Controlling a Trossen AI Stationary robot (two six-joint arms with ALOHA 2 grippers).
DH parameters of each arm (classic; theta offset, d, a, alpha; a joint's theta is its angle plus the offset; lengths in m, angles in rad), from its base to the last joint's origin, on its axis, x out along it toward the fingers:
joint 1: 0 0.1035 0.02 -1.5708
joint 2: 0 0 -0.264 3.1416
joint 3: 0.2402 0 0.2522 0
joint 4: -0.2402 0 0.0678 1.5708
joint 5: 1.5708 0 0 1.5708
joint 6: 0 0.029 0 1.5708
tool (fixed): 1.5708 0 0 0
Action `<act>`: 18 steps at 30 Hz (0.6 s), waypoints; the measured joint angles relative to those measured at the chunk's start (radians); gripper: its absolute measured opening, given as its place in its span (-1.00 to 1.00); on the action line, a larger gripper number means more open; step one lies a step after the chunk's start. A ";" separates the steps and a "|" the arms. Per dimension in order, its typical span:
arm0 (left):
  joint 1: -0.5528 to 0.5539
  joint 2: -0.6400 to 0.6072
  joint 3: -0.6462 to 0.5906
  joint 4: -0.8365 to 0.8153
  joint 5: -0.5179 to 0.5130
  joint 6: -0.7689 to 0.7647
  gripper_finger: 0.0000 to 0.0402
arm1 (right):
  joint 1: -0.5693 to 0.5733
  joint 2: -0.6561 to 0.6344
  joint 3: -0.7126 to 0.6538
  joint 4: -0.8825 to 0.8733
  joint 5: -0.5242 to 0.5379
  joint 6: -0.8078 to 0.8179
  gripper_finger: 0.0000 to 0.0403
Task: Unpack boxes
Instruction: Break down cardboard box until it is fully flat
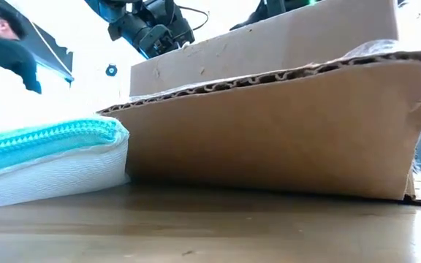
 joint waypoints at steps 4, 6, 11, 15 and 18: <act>0.000 0.000 0.000 -0.002 -0.003 0.000 0.06 | 0.000 -0.010 -0.001 -0.008 -0.012 0.033 -0.66; -0.002 0.000 0.000 -0.002 -0.005 -0.001 0.06 | 0.000 -0.010 -0.001 0.010 -0.015 0.046 -0.66; -0.002 0.000 0.000 -0.002 -0.007 -0.002 0.06 | -0.003 -0.009 -0.002 0.065 -0.028 0.063 -0.66; -0.002 0.000 0.000 -0.002 -0.007 -0.003 0.06 | -0.014 -0.008 -0.002 0.075 -0.031 0.060 -0.66; -0.005 0.000 0.000 -0.001 -0.008 -0.009 0.06 | -0.027 0.006 -0.002 0.104 -0.031 0.059 -0.66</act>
